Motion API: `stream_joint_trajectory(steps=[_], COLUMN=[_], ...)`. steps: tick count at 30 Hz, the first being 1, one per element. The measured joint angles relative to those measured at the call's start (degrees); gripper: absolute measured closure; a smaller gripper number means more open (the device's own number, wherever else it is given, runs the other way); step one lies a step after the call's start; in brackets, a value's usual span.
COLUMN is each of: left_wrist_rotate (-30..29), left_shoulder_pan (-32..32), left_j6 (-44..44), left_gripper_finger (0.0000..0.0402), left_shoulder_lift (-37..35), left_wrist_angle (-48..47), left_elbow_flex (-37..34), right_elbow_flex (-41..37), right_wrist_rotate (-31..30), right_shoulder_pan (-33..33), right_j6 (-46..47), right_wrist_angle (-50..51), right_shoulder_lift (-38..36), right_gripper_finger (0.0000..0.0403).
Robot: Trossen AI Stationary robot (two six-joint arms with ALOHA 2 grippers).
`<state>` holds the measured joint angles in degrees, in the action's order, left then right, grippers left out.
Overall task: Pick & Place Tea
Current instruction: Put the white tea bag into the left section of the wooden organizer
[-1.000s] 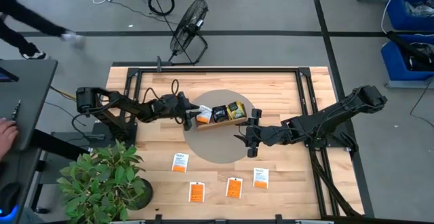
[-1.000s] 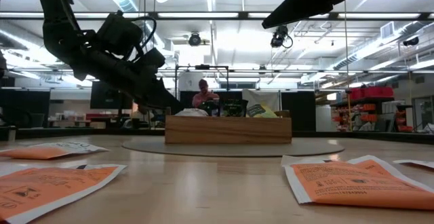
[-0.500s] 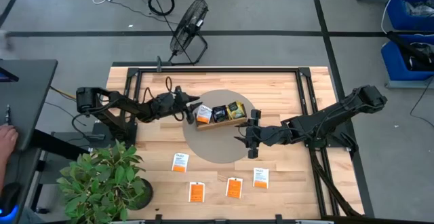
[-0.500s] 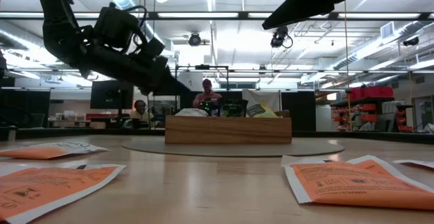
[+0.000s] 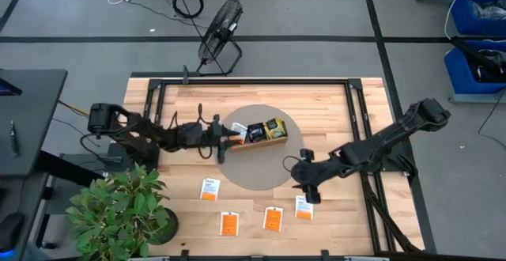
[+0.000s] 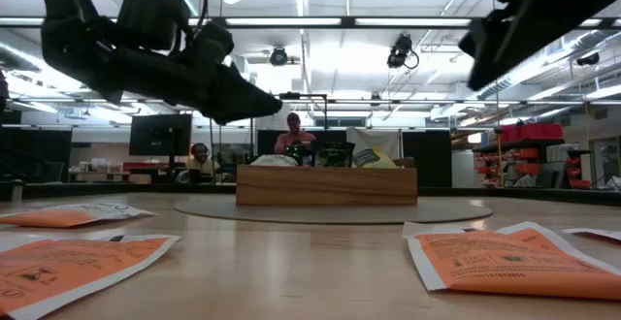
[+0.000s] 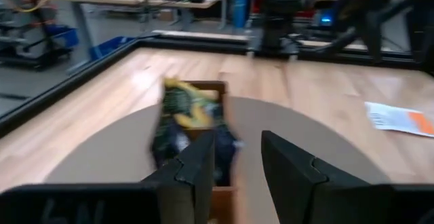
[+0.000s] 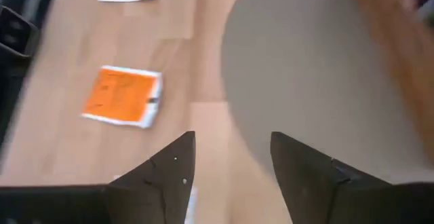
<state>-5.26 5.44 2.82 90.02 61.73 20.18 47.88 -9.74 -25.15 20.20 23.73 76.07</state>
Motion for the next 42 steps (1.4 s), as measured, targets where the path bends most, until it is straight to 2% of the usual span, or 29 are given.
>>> stream_joint_trajectory(steps=[6, 11, 17, 21, 30, 35, 42], left_wrist_rotate=[-1.99, -5.02, -5.22, -5.22, -5.22, -5.24, -5.24], left_shoulder_pan=[-4.75, -6.31, -6.35, -6.33, -6.33, -6.26, -6.26], left_j6=[0.01, -0.18, -0.18, -0.43, -0.49, -0.51, -0.54], left_gripper_finger=[0.0275, 0.0275, 0.0275, 0.0275, 0.0275, 0.0275, 0.0275], left_shoulder_lift=[-0.02, -0.02, -0.02, -0.02, -0.02, -0.02, -0.02], left_wrist_angle=[0.55, 0.42, 0.01, -0.25, -0.42, -0.71, -1.03], left_elbow_flex=[0.04, 0.04, 0.07, 0.07, 0.07, 0.07, 0.09], right_elbow_flex=[0.0, 0.0, 0.0, 0.0, 0.09, 3.02, 2.93], right_wrist_rotate=[0.8, 2.08, 6.68, 10.31, 8.91, 8.7, 7.35], right_shoulder_pan=[-5.5, -9.51, -11.1, -11.1, -11.06, -11.07, -11.19], right_j6=[10.36, 16.06, 20.51, 23.39, 23.83, 24.35, 24.57], right_wrist_angle=[0.64, 0.55, 4.8, 6.95, 7.91, 13.87, 13.47], right_shoulder_lift=[2.43, 9.62, 16.42, 16.66, 16.02, 15.76, 17.13], right_gripper_finger=[0.0202, 0.0202, 0.0202, 0.0202, 0.0202, 0.0202, 0.0202])
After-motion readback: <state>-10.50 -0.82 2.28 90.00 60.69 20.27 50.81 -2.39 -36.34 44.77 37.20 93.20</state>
